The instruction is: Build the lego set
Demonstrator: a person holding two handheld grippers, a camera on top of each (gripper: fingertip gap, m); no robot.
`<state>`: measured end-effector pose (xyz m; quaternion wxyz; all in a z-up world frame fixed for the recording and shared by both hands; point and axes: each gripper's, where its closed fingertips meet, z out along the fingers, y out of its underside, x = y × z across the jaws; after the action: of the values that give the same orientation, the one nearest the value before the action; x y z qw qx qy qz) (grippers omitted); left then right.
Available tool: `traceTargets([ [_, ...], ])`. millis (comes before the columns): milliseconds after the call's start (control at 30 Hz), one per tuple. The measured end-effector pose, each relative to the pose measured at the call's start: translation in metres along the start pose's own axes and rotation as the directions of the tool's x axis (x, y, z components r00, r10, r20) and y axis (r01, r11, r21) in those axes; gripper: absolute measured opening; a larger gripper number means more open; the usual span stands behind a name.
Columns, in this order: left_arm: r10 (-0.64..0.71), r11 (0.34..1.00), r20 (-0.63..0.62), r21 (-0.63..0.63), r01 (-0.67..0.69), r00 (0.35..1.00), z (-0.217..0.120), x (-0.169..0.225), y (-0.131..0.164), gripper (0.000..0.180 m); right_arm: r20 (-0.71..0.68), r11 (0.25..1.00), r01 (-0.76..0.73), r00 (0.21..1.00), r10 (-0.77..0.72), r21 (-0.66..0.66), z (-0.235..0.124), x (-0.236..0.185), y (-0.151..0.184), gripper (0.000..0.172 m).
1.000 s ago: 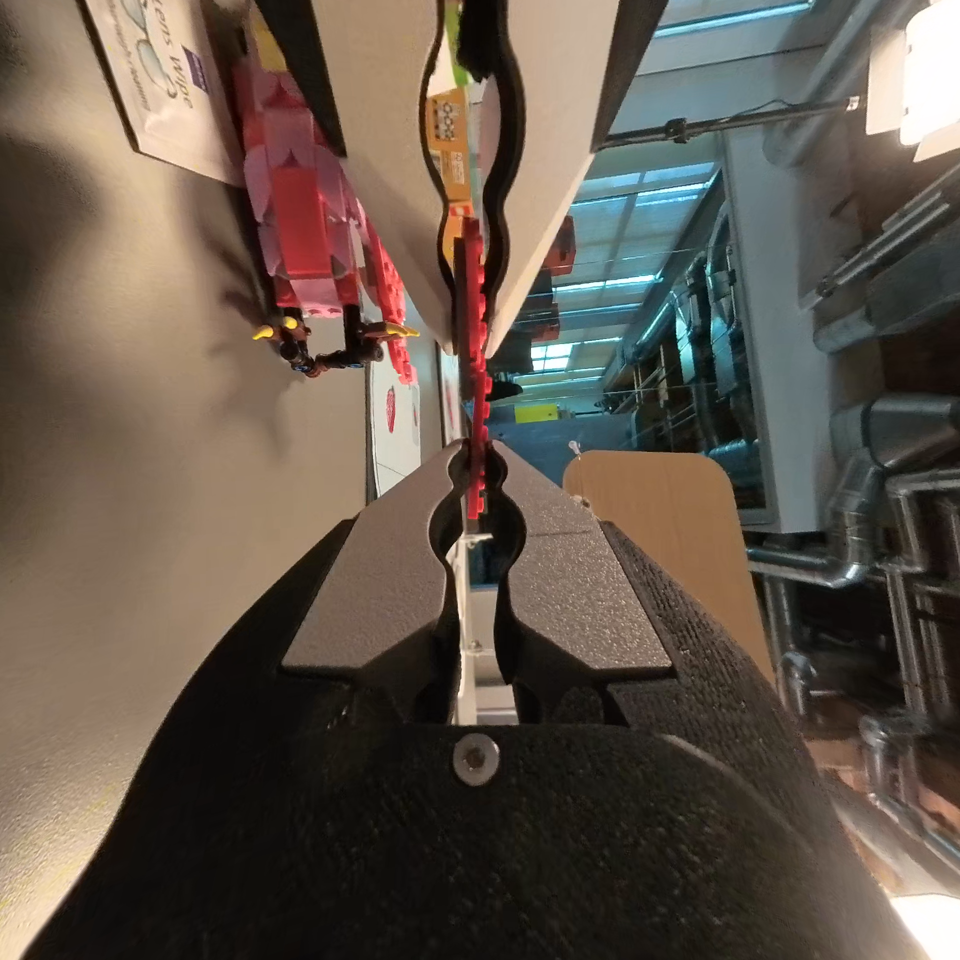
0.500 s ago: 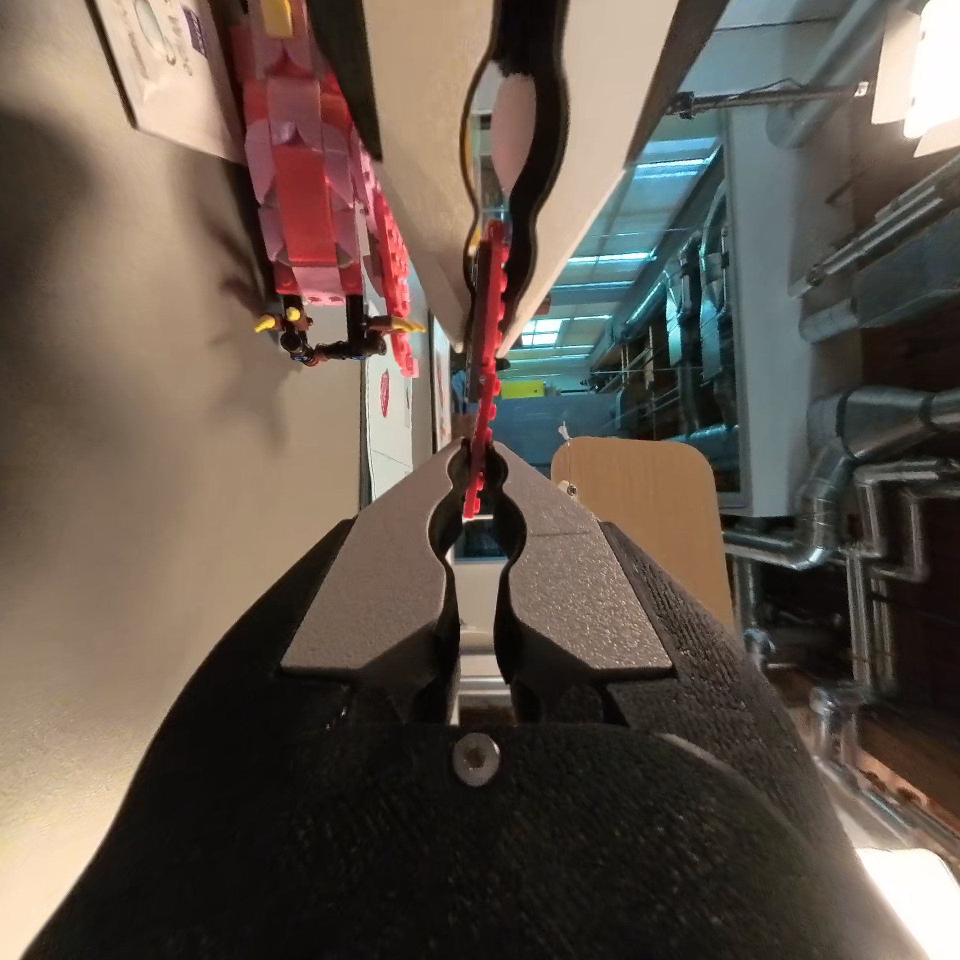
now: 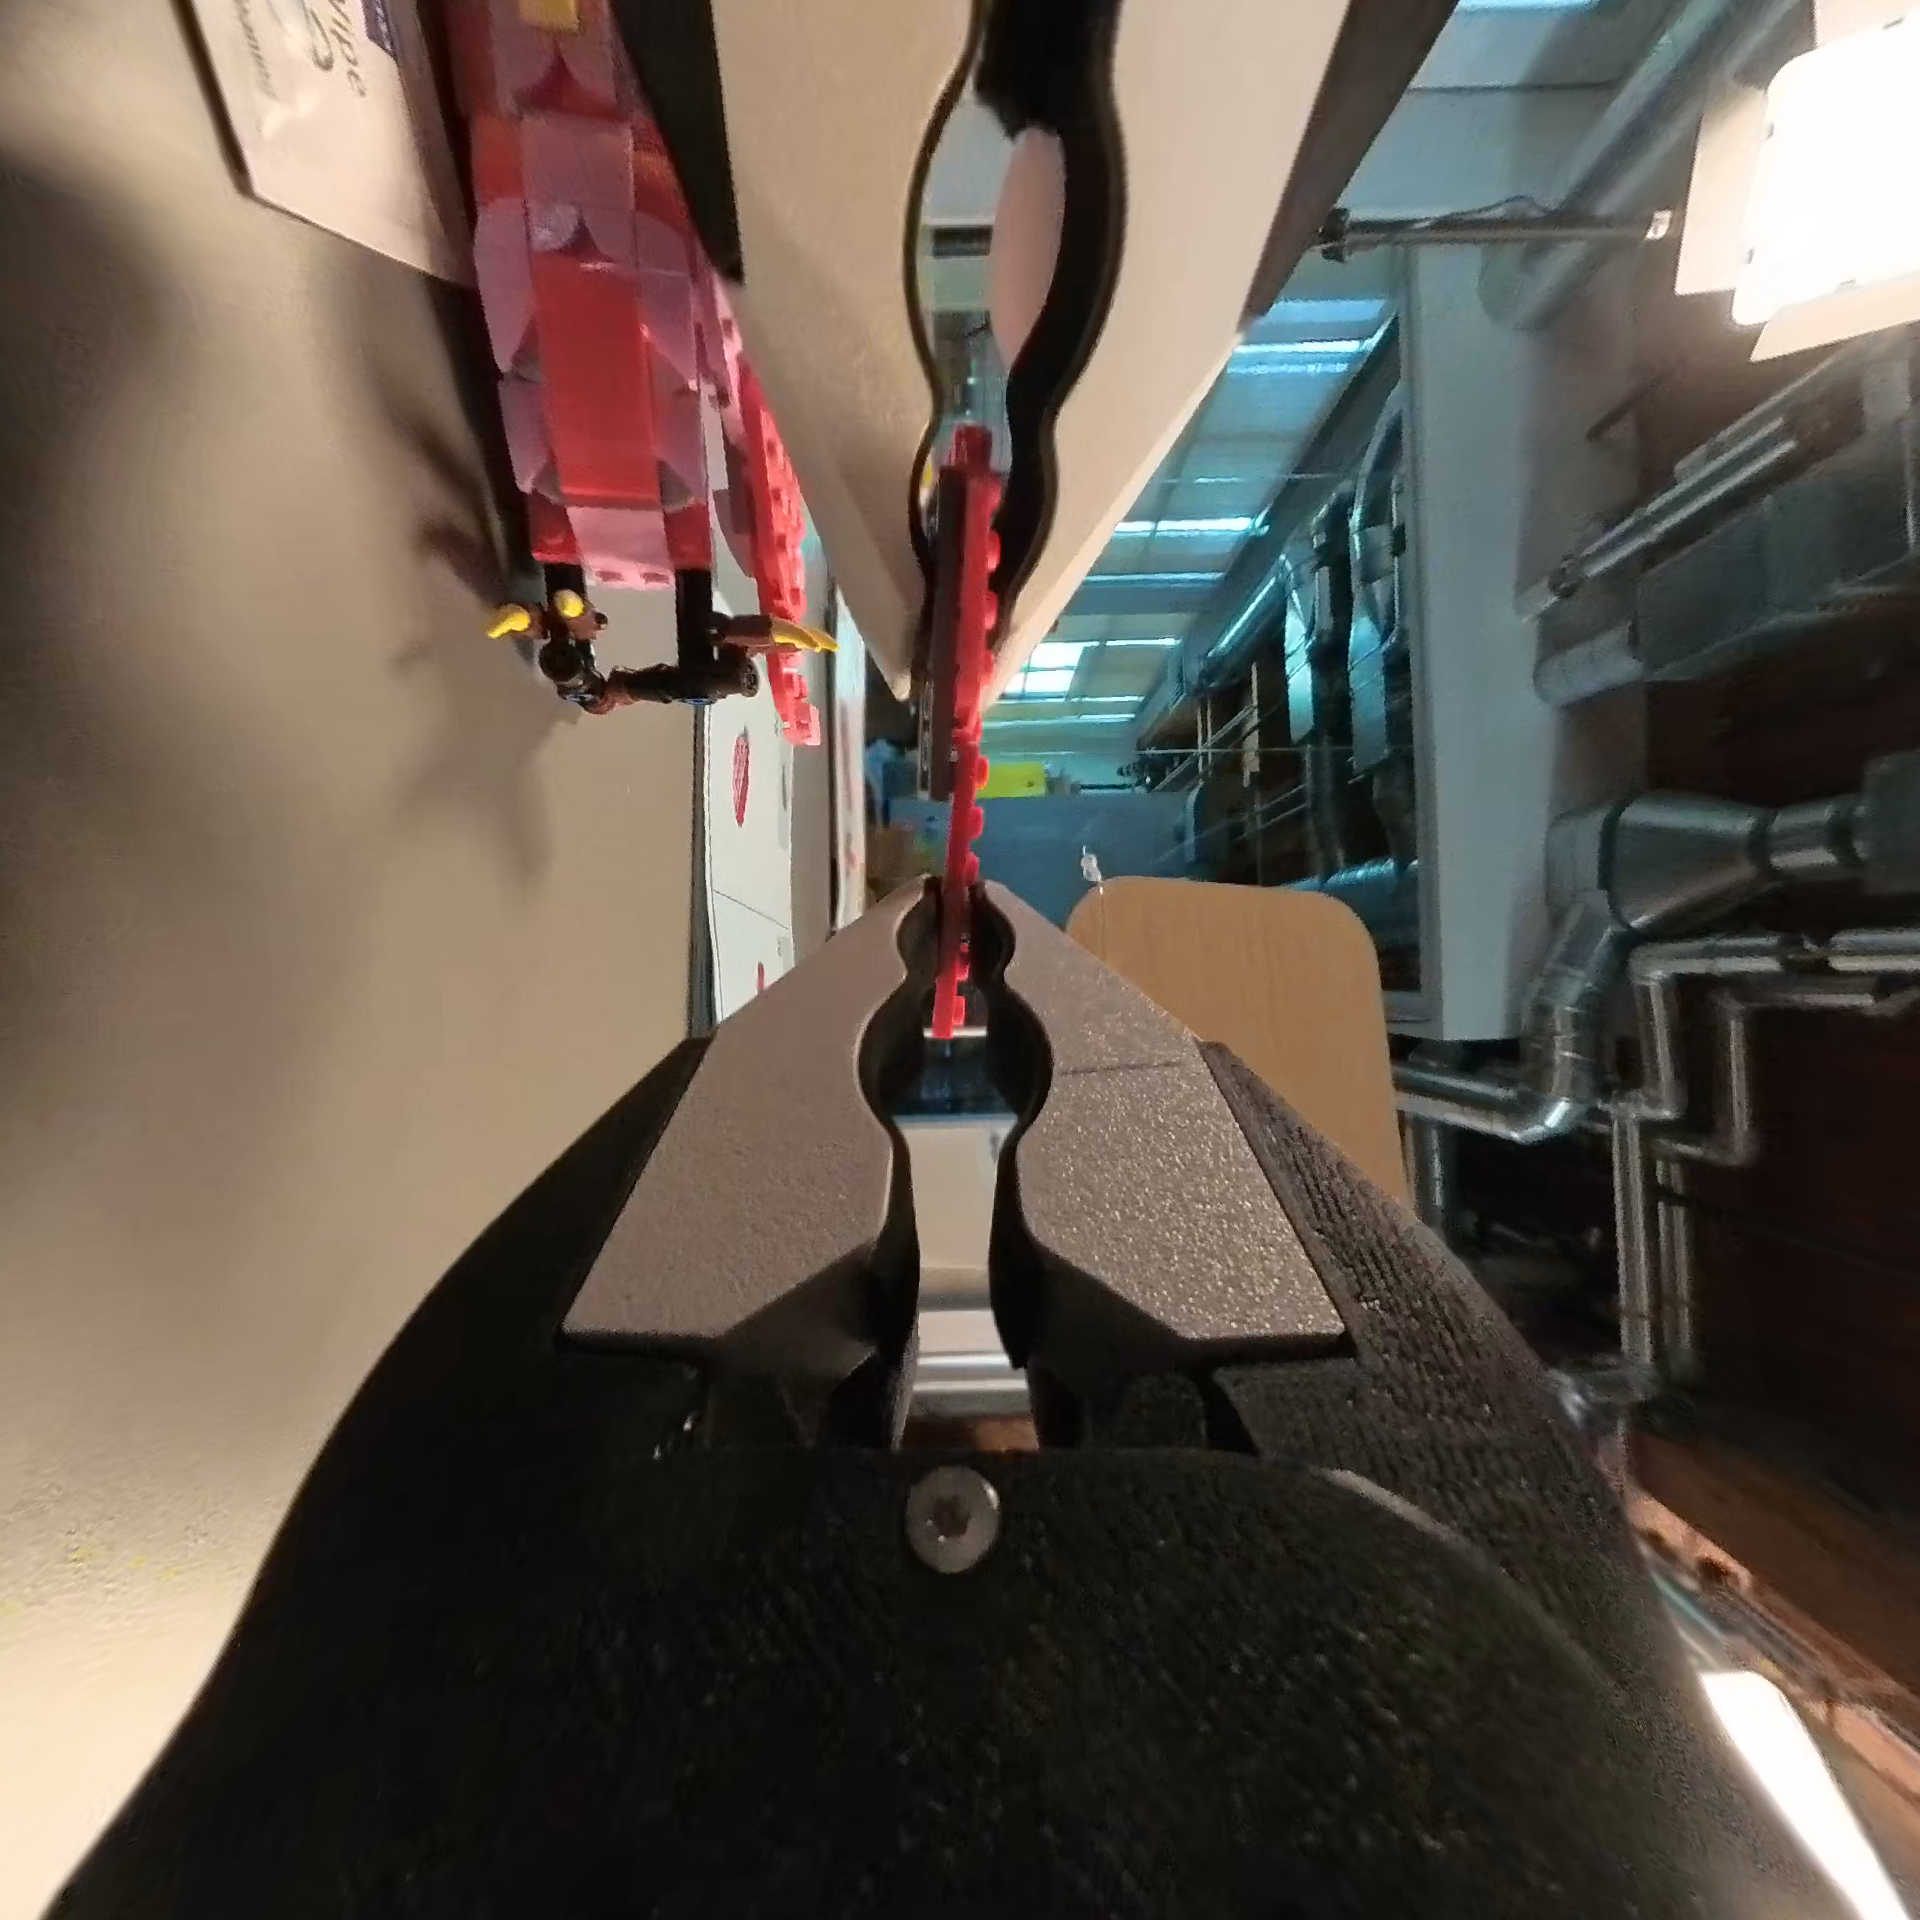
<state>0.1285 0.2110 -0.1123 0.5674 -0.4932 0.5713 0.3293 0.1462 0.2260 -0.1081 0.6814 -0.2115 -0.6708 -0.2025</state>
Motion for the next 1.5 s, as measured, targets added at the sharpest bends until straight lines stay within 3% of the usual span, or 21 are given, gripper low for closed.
traceTargets([
  [267, -0.071, 0.995, -0.033, 0.067, 0.073, 0.997, -0.002, 0.002, -0.007, 0.007, 0.020, 0.997, -0.009, 1.000, 0.008, 0.075, -0.006, -0.001, -0.003, 0.002],
  [900, -0.132, 0.990, -0.056, 0.049, 0.134, 0.990, -0.001, 0.001, -0.003, 0.007, -0.016, 0.998, 0.052, 0.999, -0.052, 0.030, -0.001, -0.001, -0.001, 0.002],
  [1100, -0.175, 0.982, -0.073, 0.053, 0.179, 0.982, -0.001, 0.002, -0.004, 0.007, 0.018, 0.999, 0.019, 1.000, -0.020, 0.046, -0.003, -0.003, -0.002, 0.002],
  [1500, -0.101, 0.995, -0.145, -0.004, 0.101, 0.984, 0.002, 0.019, -0.001, 0.006, 0.196, 0.998, -0.024, 0.981, 0.013, 0.057, -0.006, -0.028, -0.006, 0.010],
])
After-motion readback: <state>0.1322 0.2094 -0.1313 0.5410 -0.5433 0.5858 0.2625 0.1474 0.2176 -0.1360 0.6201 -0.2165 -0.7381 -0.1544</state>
